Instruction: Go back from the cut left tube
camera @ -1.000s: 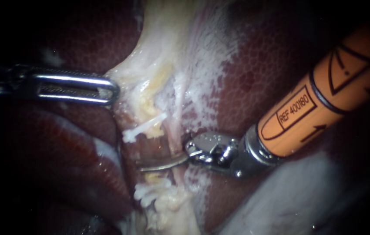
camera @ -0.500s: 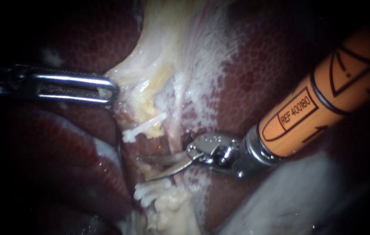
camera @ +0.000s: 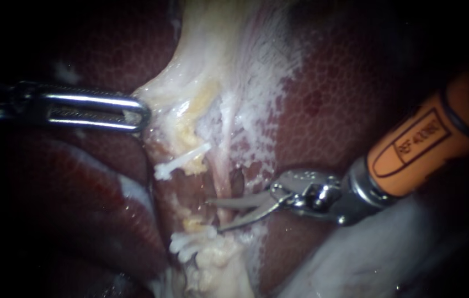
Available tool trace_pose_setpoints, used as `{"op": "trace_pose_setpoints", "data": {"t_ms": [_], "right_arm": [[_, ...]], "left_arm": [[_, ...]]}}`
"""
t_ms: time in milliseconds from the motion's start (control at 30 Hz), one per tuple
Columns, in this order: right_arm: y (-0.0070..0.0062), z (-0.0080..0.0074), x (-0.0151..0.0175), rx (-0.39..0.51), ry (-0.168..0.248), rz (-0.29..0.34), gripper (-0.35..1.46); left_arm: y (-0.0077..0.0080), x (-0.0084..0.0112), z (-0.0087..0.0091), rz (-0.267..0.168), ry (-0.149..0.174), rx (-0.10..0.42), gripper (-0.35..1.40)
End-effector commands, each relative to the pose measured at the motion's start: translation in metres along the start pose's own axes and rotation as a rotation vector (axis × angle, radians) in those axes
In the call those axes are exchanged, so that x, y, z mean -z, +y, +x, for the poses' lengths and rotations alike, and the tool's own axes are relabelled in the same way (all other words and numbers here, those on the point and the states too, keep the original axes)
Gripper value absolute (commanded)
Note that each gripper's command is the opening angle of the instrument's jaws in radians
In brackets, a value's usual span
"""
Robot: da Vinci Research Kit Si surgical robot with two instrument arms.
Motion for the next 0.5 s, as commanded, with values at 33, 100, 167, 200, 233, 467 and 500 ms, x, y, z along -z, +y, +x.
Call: {"op": "trace_pose_setpoints", "data": {"t_ms": [33,100,167,200,233,467,500], "right_arm": [[-0.0001,0.0001,0.0004,0.026,0.002,-0.007,0.86],[-0.0003,0.0004,0.0014,0.083,0.008,-0.030,1.06],[-0.0005,0.0006,0.0020,0.111,0.016,-0.061,1.15],[-0.0007,0.0006,0.0025,0.145,0.022,-0.092,1.18],[-0.0009,0.0006,0.0029,0.166,0.028,-0.121,1.23],[-0.0018,0.0004,0.0042,0.334,0.026,-0.241,1.40],[-0.0018,0.0004,0.0042,0.353,0.024,-0.257,1.41]], "left_arm": [[0.0000,0.0000,0.0000,0.000,0.000,0.000,-0.35],[0.0000,0.0001,0.0001,0.000,0.000,0.000,-0.35],[0.0000,0.0001,0.0001,0.001,0.000,0.000,-0.35],[0.0001,0.0002,0.0001,-0.002,0.000,0.000,-0.35],[0.0001,0.0002,0.0001,-0.002,0.000,0.000,-0.35],[0.0004,0.0003,0.0002,-0.004,-0.001,-0.001,-0.35],[0.0004,0.0003,0.0002,-0.004,-0.001,-0.001,-0.35]]}}
